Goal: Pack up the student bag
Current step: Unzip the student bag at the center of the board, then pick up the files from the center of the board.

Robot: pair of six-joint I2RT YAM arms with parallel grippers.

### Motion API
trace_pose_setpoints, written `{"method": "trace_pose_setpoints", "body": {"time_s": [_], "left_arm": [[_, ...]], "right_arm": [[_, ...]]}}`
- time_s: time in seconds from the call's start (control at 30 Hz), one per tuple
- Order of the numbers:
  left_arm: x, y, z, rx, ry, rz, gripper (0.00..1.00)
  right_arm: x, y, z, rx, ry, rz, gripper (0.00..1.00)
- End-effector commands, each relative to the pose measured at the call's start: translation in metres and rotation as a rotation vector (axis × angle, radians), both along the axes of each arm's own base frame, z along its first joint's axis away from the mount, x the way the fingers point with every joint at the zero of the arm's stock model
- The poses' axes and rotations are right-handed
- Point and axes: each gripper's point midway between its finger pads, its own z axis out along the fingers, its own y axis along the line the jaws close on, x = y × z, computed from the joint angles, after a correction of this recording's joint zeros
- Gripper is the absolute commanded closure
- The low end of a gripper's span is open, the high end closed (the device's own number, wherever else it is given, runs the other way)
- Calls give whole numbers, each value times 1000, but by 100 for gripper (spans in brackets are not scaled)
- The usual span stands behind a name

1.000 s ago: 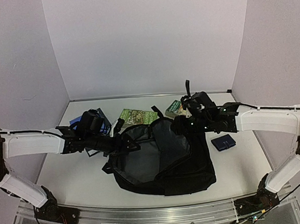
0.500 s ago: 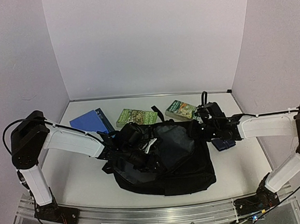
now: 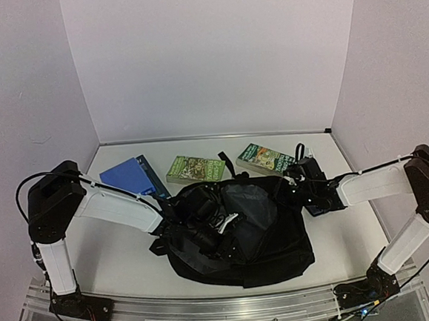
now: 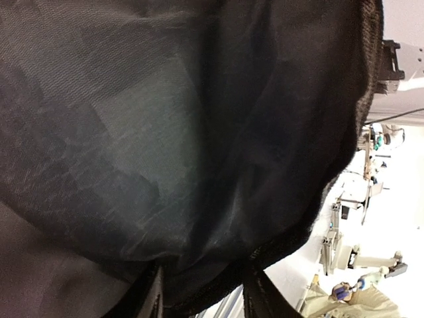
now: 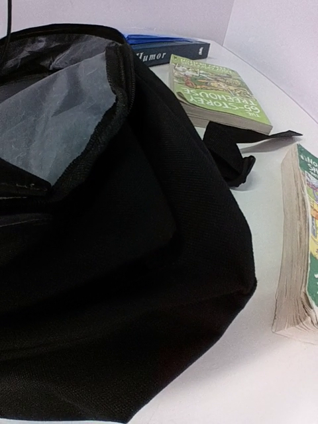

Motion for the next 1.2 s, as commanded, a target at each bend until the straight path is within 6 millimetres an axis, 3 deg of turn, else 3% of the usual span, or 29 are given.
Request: {"method": "trace_pose_setpoints", "body": {"time_s": [0.0,0.13,0.3,0.4,0.6,0.73,0.77,0.93,1.17], "left_arm": [[10,3,35,10,-88,49,53],[53,26,67,43,-163,225,34],[114,88,111,41,-216,470,15],[158,142,123,57,-237,644,10],[226,265,105,104,-191,1025,7],[244,334,91,24,-123,1256,8],[244,342,87,-5,-100,1290,7],[249,362,74,-67,-50,1356,7],[247,395,38,-73,12,1470,7]], "right_arm": [[8,-2,31,48,-93,-4,75],[-1,8,64,66,-149,101,50],[-7,-10,104,-15,-216,98,17],[-7,-24,127,-60,-258,58,6],[-7,-38,162,-51,-336,-7,2],[-12,-38,171,-19,-350,-4,2],[-14,-38,171,-13,-348,1,2],[-18,-36,167,6,-332,16,2],[-19,-35,171,17,-337,18,2]]}}
